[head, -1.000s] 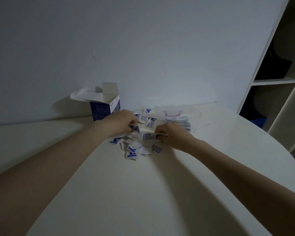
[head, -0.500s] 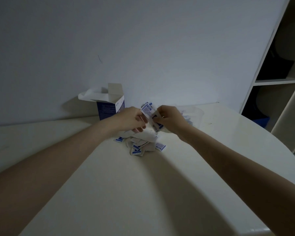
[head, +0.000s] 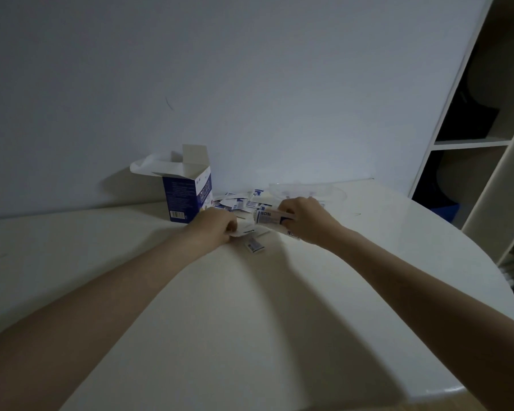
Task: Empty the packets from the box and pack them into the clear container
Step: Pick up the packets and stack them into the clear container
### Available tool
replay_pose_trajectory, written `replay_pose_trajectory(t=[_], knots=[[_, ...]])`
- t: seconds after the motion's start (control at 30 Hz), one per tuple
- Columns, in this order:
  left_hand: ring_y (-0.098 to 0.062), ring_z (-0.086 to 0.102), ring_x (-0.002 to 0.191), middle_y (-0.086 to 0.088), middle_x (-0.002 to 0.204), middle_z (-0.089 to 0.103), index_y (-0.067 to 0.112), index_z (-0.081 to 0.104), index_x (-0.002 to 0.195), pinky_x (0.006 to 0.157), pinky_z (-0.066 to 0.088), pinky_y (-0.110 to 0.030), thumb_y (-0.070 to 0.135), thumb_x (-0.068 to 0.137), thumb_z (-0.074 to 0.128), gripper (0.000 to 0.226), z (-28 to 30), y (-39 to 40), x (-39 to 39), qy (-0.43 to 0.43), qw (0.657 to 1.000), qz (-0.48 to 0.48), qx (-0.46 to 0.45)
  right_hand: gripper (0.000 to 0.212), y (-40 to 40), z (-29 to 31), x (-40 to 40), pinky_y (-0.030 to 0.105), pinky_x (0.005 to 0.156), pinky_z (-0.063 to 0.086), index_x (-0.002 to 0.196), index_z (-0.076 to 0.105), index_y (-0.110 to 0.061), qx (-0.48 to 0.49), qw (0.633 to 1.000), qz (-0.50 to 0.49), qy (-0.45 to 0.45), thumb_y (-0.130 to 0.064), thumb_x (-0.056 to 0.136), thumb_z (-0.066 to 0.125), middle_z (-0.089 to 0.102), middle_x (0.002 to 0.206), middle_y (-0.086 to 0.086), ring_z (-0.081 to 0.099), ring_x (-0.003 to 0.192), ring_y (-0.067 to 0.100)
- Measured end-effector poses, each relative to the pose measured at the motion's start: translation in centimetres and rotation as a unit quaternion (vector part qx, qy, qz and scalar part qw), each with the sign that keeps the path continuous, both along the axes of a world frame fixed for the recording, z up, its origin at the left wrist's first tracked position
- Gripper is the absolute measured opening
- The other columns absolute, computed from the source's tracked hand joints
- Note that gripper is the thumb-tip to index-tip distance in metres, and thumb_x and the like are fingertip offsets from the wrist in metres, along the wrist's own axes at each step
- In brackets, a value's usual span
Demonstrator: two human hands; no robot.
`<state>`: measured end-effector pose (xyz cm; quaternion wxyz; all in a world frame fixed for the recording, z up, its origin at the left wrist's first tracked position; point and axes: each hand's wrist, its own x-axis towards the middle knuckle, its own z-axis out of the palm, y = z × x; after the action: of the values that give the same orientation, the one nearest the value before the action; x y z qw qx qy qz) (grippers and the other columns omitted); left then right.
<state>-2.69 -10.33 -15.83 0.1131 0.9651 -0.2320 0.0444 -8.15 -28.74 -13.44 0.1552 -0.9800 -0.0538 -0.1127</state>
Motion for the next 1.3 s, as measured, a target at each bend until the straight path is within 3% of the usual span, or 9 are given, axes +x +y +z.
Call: replay_pose_trajectory(t=[0.07,0.17,0.33,0.47,0.73,0.9,1.07,1.2,1.3], knots=[[-0.021,0.063,0.093,0.000,0.092,0.067,0.014,0.067,0.087,0.073,0.045,-0.025,0.016,0.082,0.067,0.005,0.1,0.2,0.5,0.023,0.998,0.012,-0.053,0.022,0.2,0.1,0.3,0.024,0.061,0.032,0.106,0.063,-0.004,0.019,1.000,-0.006,0.008,-0.012,0.090,0.050,0.065,0.105,0.017,0.057,0.094,0.032],[-0.010,0.047,0.056,0.007,0.056,0.046,0.018,0.048,0.054,0.050,0.032,-0.021,0.026,0.081,0.070,0.035,0.9,0.5,0.4,0.068,0.992,-0.001,-0.104,0.021,0.4,0.1,0.6,0.022,0.048,0.030,0.102,0.063,-0.003,0.070,0.997,-0.019,0.030,-0.013,0.090,0.050,0.060,0.090,0.011,0.050,0.081,0.023],[-0.013,0.034,0.053,-0.003,0.054,0.037,0.008,0.051,0.061,0.051,0.023,-0.026,0.022,0.088,0.062,0.032,2.1,0.9,0.7,0.057,0.975,0.035,-0.210,0.016,0.9,-0.1,0.9,0.024,0.060,0.037,0.073,0.053,-0.008,0.316,0.946,-0.018,0.070,-0.004,0.088,0.054,0.056,0.076,0.007,0.052,0.072,0.019],[-0.011,0.045,0.054,-0.004,0.065,0.044,0.004,0.059,0.072,0.056,0.044,-0.020,0.014,0.088,0.061,0.019,3.3,0.5,0.1,0.124,0.891,0.060,-0.432,0.031,1.4,1.2,0.6,0.022,0.061,0.036,0.061,0.043,-0.010,0.434,0.897,0.024,0.087,-0.001,0.090,0.053,0.056,0.073,0.009,0.050,0.066,0.017],[-0.006,0.060,0.048,-0.009,0.074,0.059,0.001,0.059,0.080,0.048,0.051,-0.010,-0.001,0.089,0.056,0.009,4.1,-0.7,-1.5,0.236,0.801,0.048,-0.549,0.030,1.6,2.3,-0.4,0.032,0.076,0.040,0.063,0.046,-0.011,0.427,0.892,0.034,0.145,0.000,0.091,0.049,0.053,0.074,0.007,0.051,0.078,0.023],[-0.015,0.066,0.056,-0.012,0.081,0.056,0.006,0.047,0.069,0.056,0.057,-0.018,-0.004,0.088,0.055,0.023,4.5,-1.6,-2.6,0.297,0.666,0.056,-0.682,0.019,1.2,2.1,-0.7,0.030,0.069,0.053,0.075,0.053,0.000,0.632,0.759,0.028,0.152,0.004,0.092,0.045,0.056,0.077,0.014,0.059,0.075,0.025],[-0.012,0.056,0.079,-0.004,0.085,0.059,0.011,0.060,0.082,0.071,0.050,-0.020,0.005,0.087,0.061,0.008,3.1,-3.2,-3.2,0.281,0.873,-0.002,-0.400,0.010,1.7,2.2,-0.4,0.028,0.065,0.050,0.080,0.054,-0.005,0.575,0.814,-0.002,0.084,-0.001,0.089,0.053,0.060,0.083,0.016,0.058,0.072,0.025],[-0.006,0.055,0.071,-0.001,0.083,0.059,0.008,0.063,0.097,0.062,0.048,-0.013,0.005,0.085,0.064,0.013,2.8,-2.7,-2.4,0.249,0.910,0.021,-0.331,0.015,0.0,2.4,-0.1,0.027,0.063,0.038,0.105,0.054,-0.010,0.157,0.986,0.003,-0.048,-0.008,0.090,0.049,0.059,0.093,0.011,0.055,0.081,0.026],[-0.006,0.053,0.066,-0.007,0.094,0.061,0.009,0.060,0.107,0.054,0.046,-0.011,0.009,0.082,0.068,0.027,2.4,-2.8,-2.0,0.203,0.944,0.019,-0.261,0.020,-1.2,1.0,-0.4,0.034,0.068,0.046,0.103,0.059,-0.006,-0.068,0.996,0.047,-0.035,-0.004,0.089,0.045,0.063,0.100,0.018,0.060,0.087,0.034]])
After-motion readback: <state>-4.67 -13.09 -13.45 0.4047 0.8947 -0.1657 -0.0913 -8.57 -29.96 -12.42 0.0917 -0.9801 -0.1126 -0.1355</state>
